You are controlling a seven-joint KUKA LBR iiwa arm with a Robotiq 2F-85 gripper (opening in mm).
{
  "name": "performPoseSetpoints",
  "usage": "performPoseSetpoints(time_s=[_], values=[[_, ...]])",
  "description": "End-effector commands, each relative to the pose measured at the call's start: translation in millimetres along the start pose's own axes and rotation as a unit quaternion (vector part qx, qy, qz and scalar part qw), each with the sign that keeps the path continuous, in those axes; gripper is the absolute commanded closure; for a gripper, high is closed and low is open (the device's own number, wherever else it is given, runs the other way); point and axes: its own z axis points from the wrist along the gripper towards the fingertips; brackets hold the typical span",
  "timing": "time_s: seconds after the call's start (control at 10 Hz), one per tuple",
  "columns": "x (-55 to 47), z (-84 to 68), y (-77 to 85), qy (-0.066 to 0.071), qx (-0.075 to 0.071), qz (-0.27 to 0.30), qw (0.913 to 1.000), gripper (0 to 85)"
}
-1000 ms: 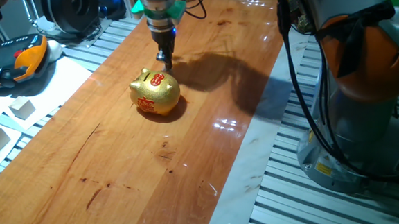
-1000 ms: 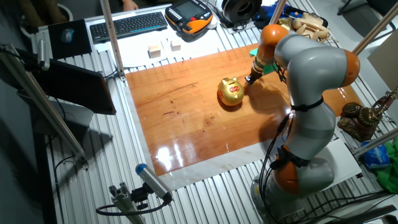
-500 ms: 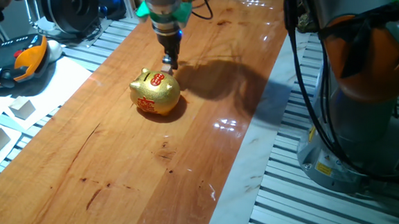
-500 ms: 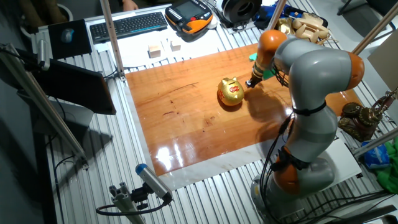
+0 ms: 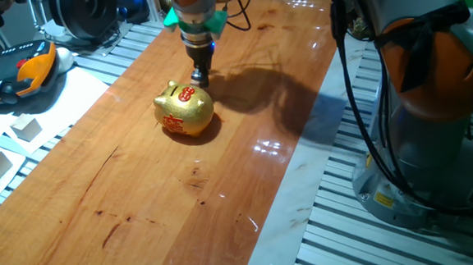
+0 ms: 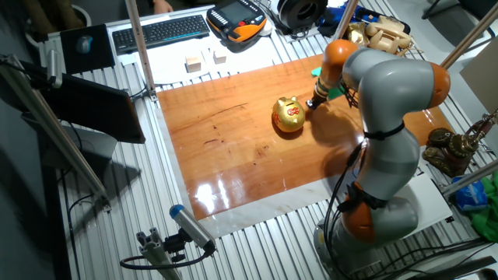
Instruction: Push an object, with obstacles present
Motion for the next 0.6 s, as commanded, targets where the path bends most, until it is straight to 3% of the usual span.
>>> performPoseSetpoints(time_s=[0.0,0.5], values=[[-5.1,-0.3,-3.0,0.002,-0.005,-0.001,1.0000,85.0],[-21.5,-1.0,2.8,0.003,-0.014,0.014,0.9998,85.0]])
